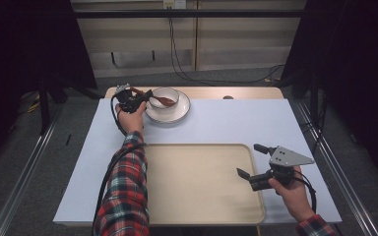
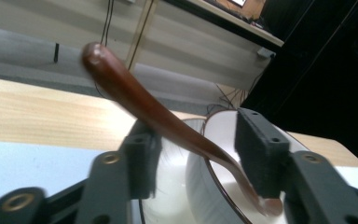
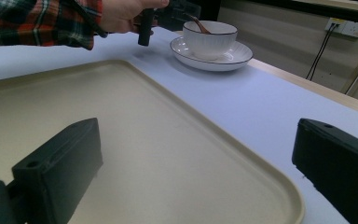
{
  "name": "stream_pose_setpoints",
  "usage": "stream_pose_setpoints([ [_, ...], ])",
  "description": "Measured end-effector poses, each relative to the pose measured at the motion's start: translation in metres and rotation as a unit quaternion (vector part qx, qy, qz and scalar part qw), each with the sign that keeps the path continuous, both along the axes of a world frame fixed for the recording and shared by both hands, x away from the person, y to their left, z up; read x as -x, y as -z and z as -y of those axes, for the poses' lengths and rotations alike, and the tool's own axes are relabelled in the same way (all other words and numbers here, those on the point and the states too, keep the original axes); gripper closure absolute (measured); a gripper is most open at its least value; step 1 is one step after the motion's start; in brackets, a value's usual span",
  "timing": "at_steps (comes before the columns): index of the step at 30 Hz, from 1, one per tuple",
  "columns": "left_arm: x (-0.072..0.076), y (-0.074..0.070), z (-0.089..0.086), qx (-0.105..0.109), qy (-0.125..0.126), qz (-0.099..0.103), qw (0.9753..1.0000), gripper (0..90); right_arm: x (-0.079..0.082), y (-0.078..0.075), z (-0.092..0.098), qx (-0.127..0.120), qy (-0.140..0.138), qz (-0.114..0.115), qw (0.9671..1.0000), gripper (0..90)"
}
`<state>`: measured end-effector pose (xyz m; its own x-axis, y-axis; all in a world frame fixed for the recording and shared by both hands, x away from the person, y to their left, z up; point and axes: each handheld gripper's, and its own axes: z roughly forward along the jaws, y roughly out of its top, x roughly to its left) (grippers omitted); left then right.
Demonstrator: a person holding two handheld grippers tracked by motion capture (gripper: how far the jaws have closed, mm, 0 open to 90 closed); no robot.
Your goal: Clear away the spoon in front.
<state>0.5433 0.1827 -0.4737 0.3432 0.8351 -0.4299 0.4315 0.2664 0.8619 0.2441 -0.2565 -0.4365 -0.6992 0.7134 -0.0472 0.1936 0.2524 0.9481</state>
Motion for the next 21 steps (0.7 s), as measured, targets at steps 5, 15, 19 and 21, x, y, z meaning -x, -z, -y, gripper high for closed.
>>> stream_pose_setpoints([
  [5,0.0,-0.003,0.001,0.018,-0.003,0.016,0.9997,67.8,-0.001,-0.001,0.002,-0.005,-0.001,-0.002,1.0,1.2],
  [15,0.003,-0.025,0.01,0.023,0.018,0.051,0.9983,80.6,0.0,-0.001,0.001,-0.008,0.001,0.0,1.0,1.2],
  [19,0.006,-0.034,0.014,0.019,0.024,0.057,0.9979,83.9,0.0,-0.001,0.001,-0.007,0.004,0.002,1.0,1.2],
  [21,0.008,-0.038,0.014,0.023,0.03,0.059,0.9975,84.0,0.0,-0.001,0.001,-0.007,-0.004,0.001,1.0,1.2],
])
